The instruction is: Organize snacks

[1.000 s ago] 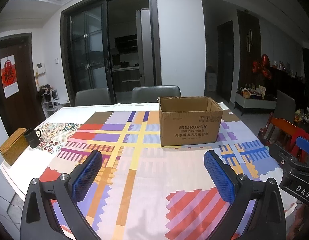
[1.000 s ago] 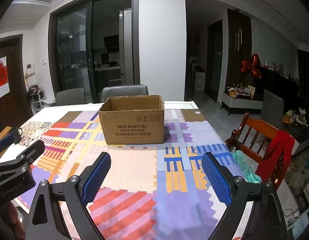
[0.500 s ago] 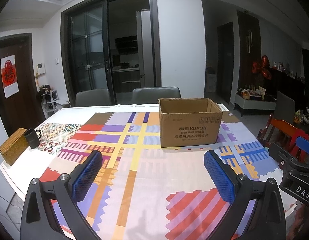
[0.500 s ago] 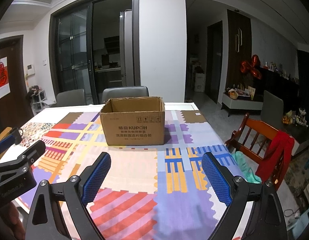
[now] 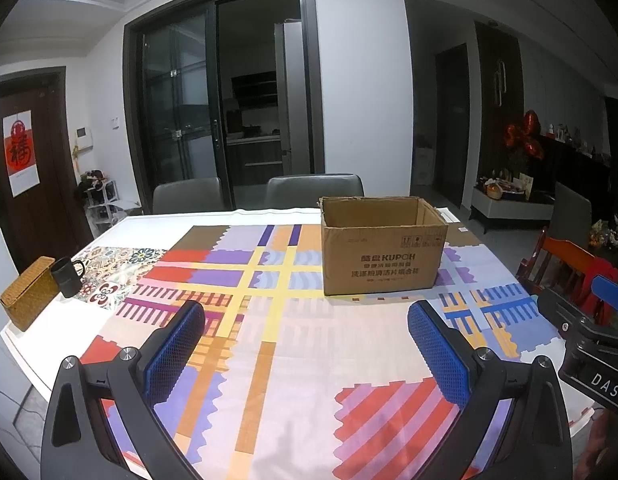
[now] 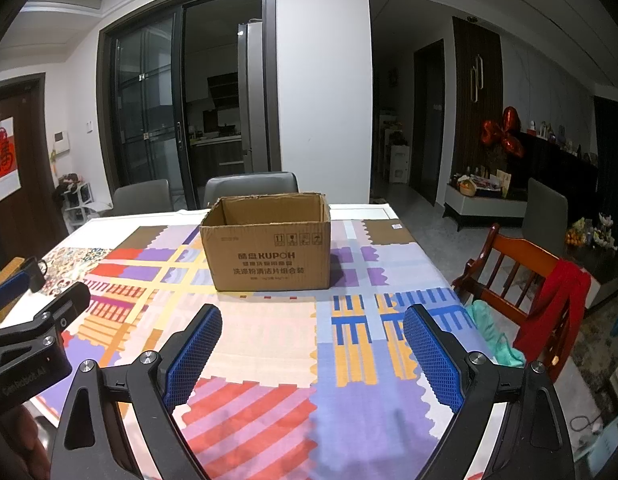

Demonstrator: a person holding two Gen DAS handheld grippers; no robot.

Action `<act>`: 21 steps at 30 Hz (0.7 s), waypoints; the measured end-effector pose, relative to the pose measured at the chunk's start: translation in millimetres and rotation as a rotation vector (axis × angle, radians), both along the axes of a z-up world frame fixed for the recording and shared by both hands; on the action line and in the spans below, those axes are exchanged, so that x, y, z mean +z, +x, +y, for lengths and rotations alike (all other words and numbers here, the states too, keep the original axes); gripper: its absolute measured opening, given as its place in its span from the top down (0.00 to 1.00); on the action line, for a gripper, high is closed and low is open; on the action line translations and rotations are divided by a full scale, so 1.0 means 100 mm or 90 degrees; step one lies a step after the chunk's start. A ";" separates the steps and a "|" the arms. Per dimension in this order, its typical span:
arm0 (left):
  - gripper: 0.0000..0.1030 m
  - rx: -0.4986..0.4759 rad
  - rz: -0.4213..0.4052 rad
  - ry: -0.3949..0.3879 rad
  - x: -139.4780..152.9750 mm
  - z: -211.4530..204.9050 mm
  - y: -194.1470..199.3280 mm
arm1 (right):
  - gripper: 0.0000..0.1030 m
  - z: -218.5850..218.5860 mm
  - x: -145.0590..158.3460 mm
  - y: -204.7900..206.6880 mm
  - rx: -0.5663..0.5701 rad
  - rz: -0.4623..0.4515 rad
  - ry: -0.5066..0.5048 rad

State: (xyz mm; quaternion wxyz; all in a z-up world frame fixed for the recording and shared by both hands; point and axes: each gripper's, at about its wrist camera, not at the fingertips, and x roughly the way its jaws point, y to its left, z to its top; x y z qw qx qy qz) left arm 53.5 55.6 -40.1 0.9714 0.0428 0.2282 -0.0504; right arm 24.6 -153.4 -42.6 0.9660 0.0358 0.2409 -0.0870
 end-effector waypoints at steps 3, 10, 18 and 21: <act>0.00 0.000 0.001 0.000 0.00 0.00 0.00 | 0.10 0.00 0.00 0.00 0.000 0.002 0.001; 0.00 0.000 0.001 -0.007 0.02 0.02 -0.02 | 0.10 0.01 0.00 0.01 -0.002 0.000 -0.001; 0.00 -0.007 0.010 -0.012 -0.01 0.00 0.00 | 0.10 0.00 -0.01 0.01 -0.001 0.000 -0.001; 0.00 -0.001 0.015 -0.017 -0.03 -0.01 0.03 | 0.10 0.00 -0.01 0.01 -0.002 0.000 -0.001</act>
